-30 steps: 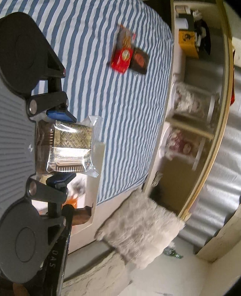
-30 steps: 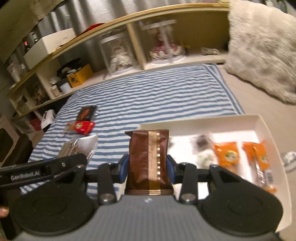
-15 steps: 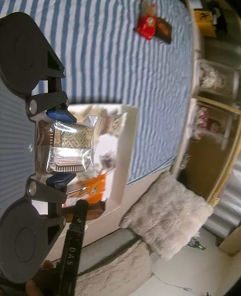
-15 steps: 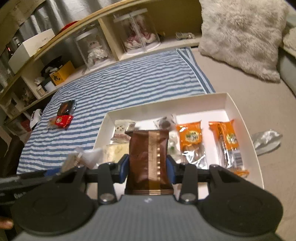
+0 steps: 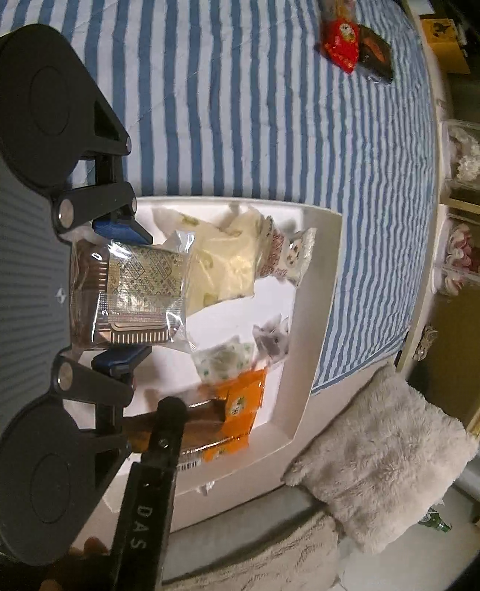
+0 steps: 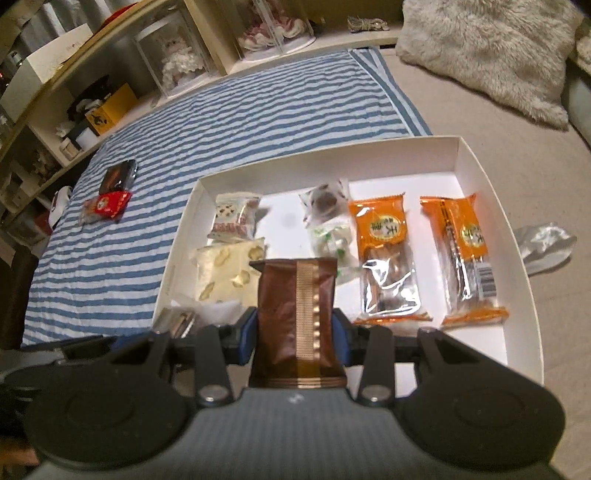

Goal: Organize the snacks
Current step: 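Lower the boxed pastry and chocolate bar into the tray, opening both tools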

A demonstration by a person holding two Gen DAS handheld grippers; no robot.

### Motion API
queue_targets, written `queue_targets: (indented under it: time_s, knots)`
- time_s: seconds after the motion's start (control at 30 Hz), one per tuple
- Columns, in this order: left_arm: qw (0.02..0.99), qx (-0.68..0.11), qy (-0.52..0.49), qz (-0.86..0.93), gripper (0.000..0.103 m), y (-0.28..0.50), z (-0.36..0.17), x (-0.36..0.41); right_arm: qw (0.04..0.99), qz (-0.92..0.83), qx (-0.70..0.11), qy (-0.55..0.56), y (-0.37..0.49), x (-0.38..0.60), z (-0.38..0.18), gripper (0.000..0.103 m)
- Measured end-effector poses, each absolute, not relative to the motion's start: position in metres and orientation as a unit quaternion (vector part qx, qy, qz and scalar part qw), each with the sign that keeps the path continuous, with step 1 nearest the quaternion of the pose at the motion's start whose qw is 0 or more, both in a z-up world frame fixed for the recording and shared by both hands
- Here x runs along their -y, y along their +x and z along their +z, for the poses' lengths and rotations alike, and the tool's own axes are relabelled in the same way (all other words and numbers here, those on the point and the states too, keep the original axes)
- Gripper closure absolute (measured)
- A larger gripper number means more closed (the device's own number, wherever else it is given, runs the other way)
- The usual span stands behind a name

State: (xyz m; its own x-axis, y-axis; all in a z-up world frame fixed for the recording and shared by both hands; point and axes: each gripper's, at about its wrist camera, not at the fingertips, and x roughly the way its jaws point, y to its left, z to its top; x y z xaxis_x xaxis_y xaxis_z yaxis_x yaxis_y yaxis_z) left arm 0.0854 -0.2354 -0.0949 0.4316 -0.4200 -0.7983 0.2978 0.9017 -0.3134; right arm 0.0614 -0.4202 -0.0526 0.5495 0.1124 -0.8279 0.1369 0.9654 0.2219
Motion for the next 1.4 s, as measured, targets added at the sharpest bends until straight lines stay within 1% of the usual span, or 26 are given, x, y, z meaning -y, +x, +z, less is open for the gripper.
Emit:
queue_targets:
  time_s: [0.17, 0.23, 0.5, 0.6, 0.83, 1.07, 1.2, 1.27, 1.33, 1.4]
  knots:
    - [0.848, -0.487, -0.050, -0.205, 0.044, 0.088, -0.095, 0.234, 0.868, -0.010, -0.480, 0.124, 0.063, 0.418, -0.054, 0.056]
    - [0.849, -0.482, -0.050, -0.211, 0.036, 0.087, -0.091, 0.233, 0.867, -0.010, -0.484, 0.118, 0.064, 0.416, -0.056, 0.056]
    - [0.854, -0.469, -0.027, -0.222, 0.036, 0.079, -0.079, 0.231, 0.867, -0.013, -0.486, 0.109, 0.065, 0.413, -0.056, 0.056]
    - [0.855, -0.470, -0.026, -0.218, 0.036, 0.077, -0.079, 0.229, 0.866, -0.016, -0.489, 0.105, 0.066, 0.413, -0.056, 0.054]
    - [0.854, -0.474, -0.023, -0.212, 0.036, 0.074, -0.077, 0.221, 0.866, -0.021, -0.491, 0.089, 0.066, 0.412, -0.054, 0.042]
    - [0.852, -0.479, -0.022, -0.209, 0.036, 0.072, -0.078, 0.219, 0.864, -0.027, -0.496, 0.082, 0.065, 0.411, -0.054, 0.034]
    - [0.851, -0.482, -0.022, -0.208, 0.035, 0.072, -0.079, 0.218, 0.862, -0.027, -0.500, 0.074, 0.065, 0.410, -0.055, 0.026]
    - [0.850, -0.483, -0.023, -0.207, 0.032, 0.072, -0.079, 0.217, 0.862, -0.028, -0.501, 0.078, 0.065, 0.412, -0.055, 0.019]
    - [0.851, -0.483, -0.022, -0.206, 0.021, 0.072, -0.080, 0.215, 0.861, -0.029, -0.502, 0.081, 0.065, 0.414, -0.056, 0.008]
    - [0.851, -0.482, -0.023, -0.204, 0.013, 0.073, -0.080, 0.213, 0.859, -0.029, -0.504, 0.084, 0.065, 0.415, -0.056, 0.002]
